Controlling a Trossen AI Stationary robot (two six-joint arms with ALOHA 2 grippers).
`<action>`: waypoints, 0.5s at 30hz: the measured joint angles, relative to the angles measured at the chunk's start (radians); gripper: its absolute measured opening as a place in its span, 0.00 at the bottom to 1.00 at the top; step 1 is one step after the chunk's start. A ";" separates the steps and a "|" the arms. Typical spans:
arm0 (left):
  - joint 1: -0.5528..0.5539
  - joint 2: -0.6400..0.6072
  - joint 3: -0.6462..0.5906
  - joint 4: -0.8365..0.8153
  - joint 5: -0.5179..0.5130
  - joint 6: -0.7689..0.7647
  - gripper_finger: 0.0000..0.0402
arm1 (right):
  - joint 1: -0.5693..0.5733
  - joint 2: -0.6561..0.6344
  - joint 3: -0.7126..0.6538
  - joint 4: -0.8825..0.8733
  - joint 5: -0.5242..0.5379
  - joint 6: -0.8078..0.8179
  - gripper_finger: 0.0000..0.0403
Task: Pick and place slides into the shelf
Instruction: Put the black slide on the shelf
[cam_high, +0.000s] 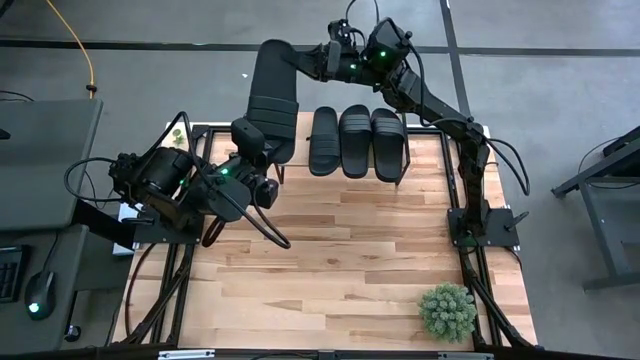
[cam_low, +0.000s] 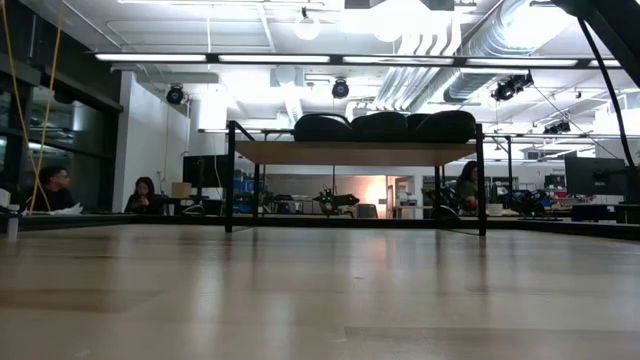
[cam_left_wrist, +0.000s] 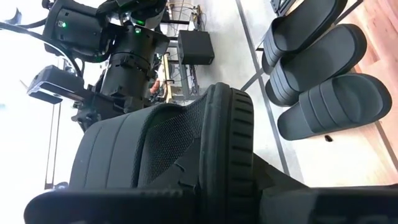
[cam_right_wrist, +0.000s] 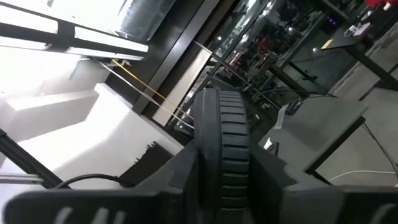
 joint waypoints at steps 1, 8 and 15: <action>0.000 0.000 0.000 0.000 0.000 -0.001 0.10 | 0.000 0.000 0.000 0.000 0.000 -0.005 0.24; 0.000 0.000 0.000 0.000 0.000 -0.021 0.06 | 0.000 0.000 0.000 -0.001 -0.014 -0.054 0.45; 0.003 0.000 0.000 -0.015 0.011 -0.104 0.10 | -0.078 -0.006 -0.002 -0.002 -0.102 -0.031 0.61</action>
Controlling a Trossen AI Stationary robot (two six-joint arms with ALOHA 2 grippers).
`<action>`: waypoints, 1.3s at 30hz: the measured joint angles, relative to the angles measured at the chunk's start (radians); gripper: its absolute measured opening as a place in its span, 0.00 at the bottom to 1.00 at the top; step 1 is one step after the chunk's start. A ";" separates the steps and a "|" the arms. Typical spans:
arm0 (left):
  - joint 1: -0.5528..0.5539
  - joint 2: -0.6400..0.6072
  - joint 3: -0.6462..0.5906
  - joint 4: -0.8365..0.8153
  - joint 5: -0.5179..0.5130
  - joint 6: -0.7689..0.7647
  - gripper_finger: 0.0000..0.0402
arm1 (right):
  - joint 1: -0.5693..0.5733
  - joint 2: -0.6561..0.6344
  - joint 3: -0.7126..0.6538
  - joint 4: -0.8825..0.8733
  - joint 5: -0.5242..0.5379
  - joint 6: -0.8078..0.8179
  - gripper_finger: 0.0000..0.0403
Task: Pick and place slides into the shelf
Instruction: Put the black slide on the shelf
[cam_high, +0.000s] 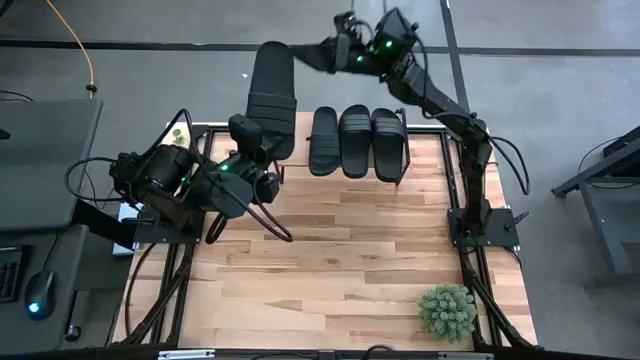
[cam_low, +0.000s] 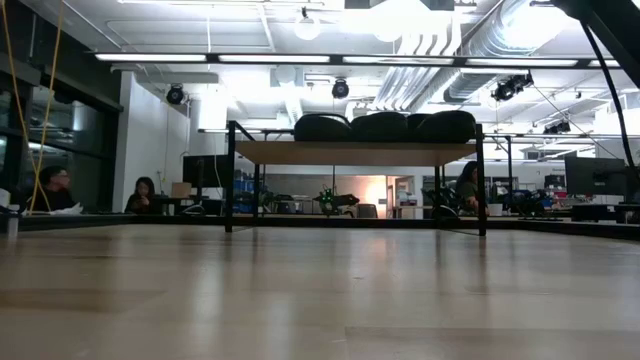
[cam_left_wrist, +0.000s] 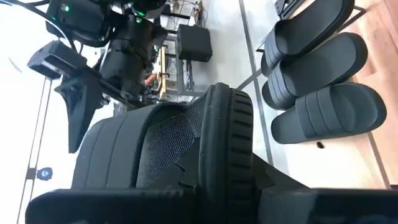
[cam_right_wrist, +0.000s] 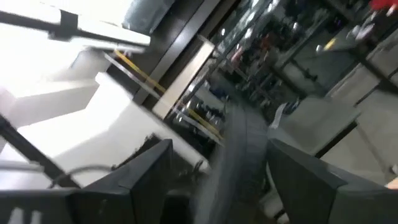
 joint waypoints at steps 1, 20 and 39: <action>0.000 0.000 0.000 -0.003 -0.002 -0.009 0.09 | -0.014 -0.002 0.000 0.005 -0.005 0.006 0.62; 0.153 -0.001 -0.001 -0.165 0.196 -0.281 0.05 | -0.071 -0.038 0.002 0.018 -0.035 0.001 0.63; 0.328 0.000 -0.032 0.042 0.491 -0.180 0.05 | -0.049 -0.045 0.002 0.024 -0.136 0.044 0.63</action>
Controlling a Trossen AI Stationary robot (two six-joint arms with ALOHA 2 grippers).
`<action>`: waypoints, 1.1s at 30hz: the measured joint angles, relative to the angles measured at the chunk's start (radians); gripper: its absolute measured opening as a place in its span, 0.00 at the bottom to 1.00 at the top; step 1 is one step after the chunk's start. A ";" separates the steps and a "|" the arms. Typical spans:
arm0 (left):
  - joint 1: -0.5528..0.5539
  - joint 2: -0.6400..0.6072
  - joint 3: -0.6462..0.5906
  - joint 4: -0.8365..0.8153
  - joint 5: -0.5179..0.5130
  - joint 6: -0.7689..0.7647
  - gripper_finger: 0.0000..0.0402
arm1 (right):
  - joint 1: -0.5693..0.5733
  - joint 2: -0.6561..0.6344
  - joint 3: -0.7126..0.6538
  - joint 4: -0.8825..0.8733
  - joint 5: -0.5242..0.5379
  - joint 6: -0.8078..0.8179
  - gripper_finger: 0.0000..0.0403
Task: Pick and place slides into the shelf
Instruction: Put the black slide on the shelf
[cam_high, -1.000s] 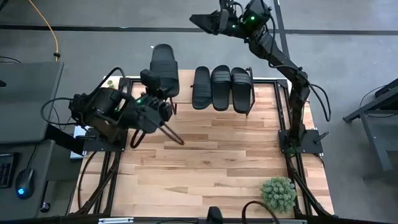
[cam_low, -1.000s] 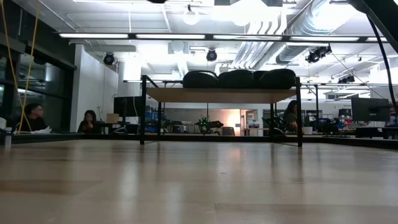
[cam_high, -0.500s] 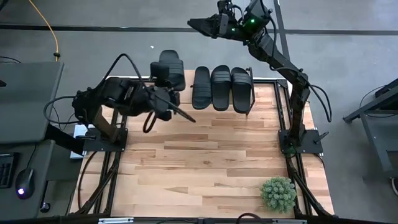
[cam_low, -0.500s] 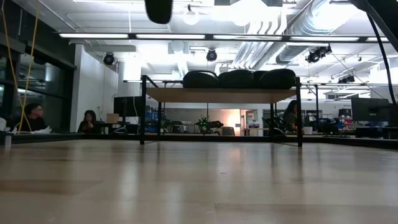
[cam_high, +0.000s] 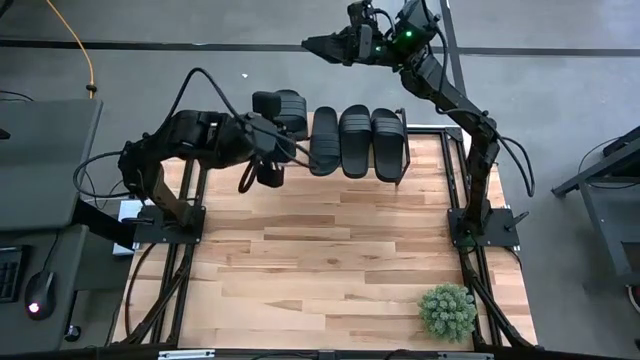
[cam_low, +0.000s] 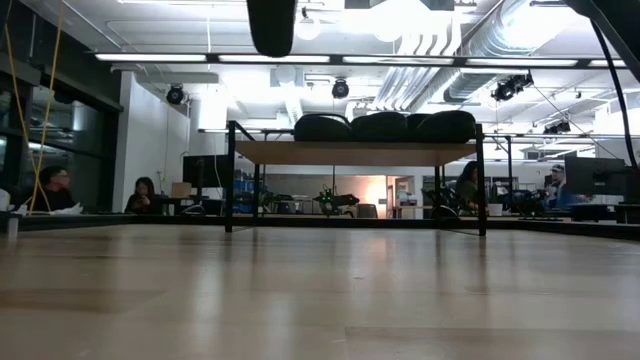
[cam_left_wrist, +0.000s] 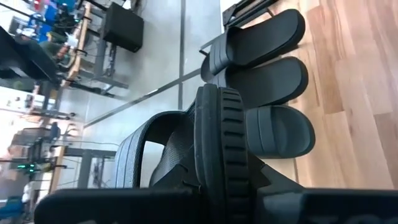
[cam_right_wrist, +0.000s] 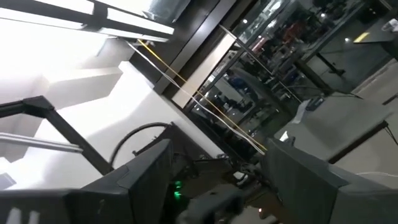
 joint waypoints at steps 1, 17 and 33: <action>0.006 0.000 0.000 -0.003 0.012 0.000 0.05 | 0.000 -0.002 0.000 0.006 0.000 0.002 0.63; 0.110 -0.153 -0.042 -0.026 0.115 -0.028 0.05 | -0.003 -0.054 0.000 0.007 0.001 -0.021 0.63; 0.128 -0.454 -0.766 0.516 0.111 -0.027 0.05 | 0.012 -0.054 0.000 -0.044 0.042 -0.055 0.63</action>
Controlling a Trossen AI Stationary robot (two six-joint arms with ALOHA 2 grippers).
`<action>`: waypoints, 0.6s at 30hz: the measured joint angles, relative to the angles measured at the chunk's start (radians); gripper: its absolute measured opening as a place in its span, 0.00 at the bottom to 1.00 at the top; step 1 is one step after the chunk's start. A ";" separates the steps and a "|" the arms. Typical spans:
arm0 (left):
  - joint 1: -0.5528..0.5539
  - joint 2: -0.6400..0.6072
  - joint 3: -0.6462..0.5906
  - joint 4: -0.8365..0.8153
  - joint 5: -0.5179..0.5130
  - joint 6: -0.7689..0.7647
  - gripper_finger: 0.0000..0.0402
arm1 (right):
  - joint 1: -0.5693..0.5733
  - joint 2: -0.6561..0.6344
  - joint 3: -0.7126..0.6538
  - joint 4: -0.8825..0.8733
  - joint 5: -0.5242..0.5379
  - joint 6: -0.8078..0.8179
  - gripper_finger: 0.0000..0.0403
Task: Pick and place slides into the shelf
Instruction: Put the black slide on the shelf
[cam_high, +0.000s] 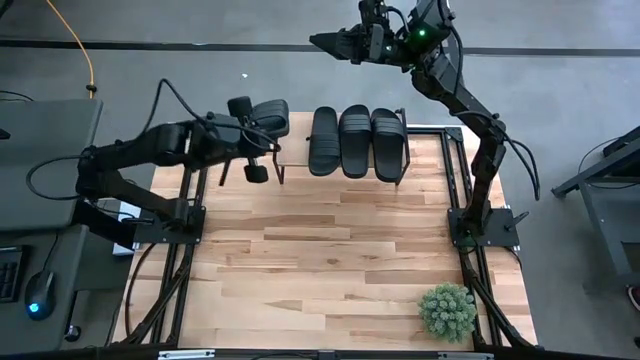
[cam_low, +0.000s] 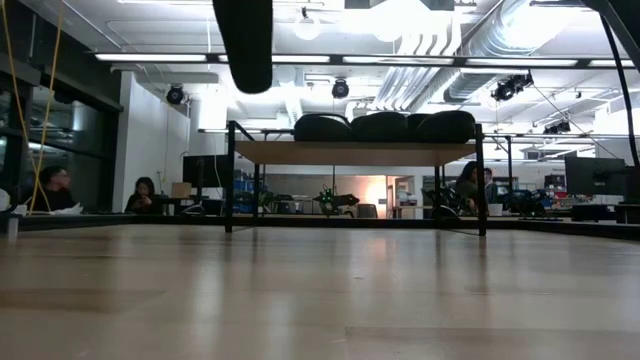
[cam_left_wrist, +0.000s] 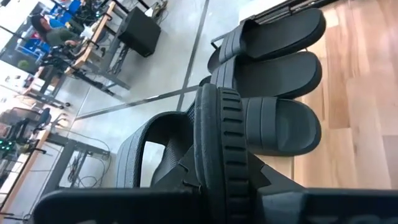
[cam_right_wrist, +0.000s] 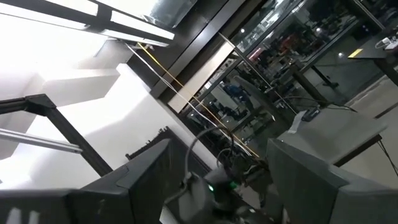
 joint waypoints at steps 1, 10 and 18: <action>0.000 -0.006 -0.030 0.032 -0.002 0.001 0.05 | 0.003 0.000 0.000 -0.001 0.004 0.000 0.63; 0.011 -0.004 -0.204 0.272 0.072 0.091 0.05 | 0.025 0.000 0.000 -0.056 0.065 -0.025 0.63; 0.101 -0.005 -0.301 0.367 0.169 0.130 0.06 | 0.048 0.000 0.000 -0.057 0.068 -0.022 0.63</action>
